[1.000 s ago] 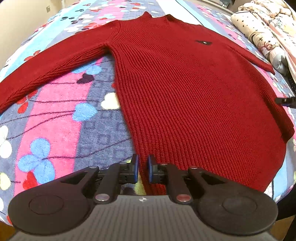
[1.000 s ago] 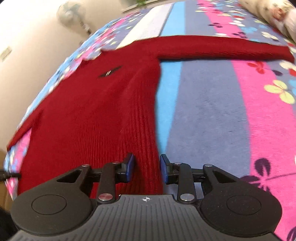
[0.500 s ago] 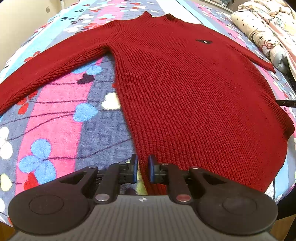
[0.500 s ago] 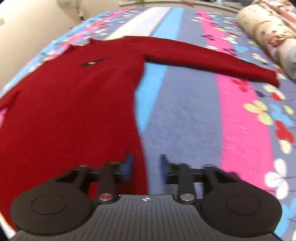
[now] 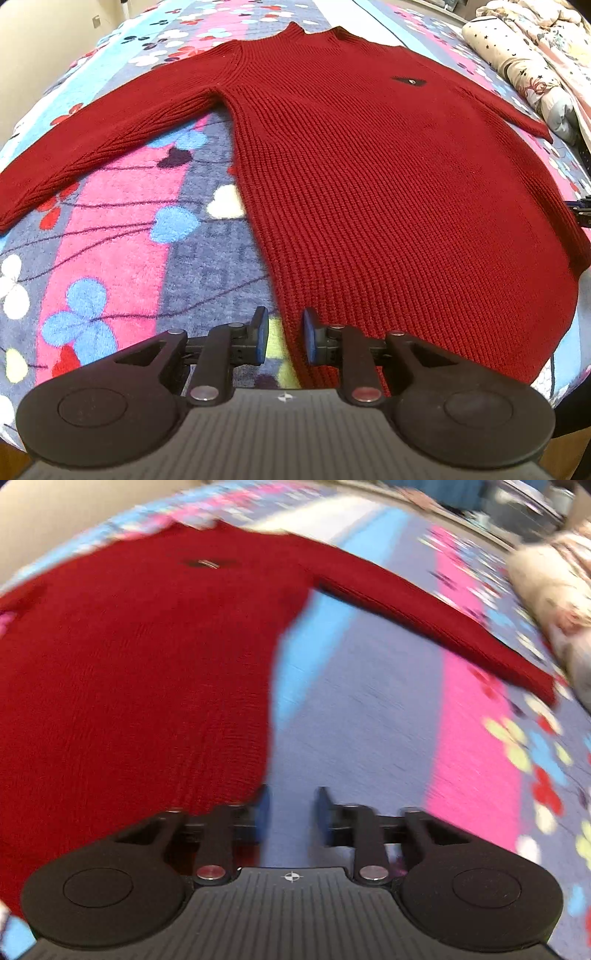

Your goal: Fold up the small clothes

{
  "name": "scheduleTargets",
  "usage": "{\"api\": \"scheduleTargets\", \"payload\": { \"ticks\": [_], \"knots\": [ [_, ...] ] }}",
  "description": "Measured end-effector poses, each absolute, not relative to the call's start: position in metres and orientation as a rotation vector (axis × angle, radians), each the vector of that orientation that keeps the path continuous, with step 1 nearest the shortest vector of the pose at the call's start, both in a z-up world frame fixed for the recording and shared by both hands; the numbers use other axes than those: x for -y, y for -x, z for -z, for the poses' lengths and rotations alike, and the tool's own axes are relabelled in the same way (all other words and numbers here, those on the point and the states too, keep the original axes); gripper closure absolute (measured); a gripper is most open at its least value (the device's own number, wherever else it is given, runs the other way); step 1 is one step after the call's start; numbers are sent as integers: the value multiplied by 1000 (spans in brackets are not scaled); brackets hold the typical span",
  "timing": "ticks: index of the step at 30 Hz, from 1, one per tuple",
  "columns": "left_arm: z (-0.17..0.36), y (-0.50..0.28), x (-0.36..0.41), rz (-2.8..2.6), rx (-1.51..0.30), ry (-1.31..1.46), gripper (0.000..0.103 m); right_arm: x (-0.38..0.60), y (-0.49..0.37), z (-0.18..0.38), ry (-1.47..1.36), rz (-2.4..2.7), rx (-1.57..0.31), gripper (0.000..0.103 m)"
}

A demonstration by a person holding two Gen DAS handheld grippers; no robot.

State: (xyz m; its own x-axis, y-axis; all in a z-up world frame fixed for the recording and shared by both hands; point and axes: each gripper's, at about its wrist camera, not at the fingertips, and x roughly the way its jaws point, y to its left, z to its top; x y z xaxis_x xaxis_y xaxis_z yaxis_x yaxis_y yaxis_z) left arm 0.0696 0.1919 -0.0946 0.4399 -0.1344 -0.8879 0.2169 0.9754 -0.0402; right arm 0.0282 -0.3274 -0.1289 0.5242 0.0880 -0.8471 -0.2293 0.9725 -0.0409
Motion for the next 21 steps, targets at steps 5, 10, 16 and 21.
{"api": "scheduleTargets", "payload": {
  "ticks": [5,10,16,21],
  "knots": [
    [97,-71,-192,219,-1102,-84,80,334,-34,118,-213,-348,-988,73],
    [97,-71,-192,223,-1104,-90,80,347,-37,123,-468,-393,-1002,52],
    [98,-73,-191,226,-1108,-93,80,329,-37,138,-337,-328,-1082,40],
    [98,-73,-191,229,-1107,-98,76,368,-42,120,-539,-252,-976,42]
  ]
}}
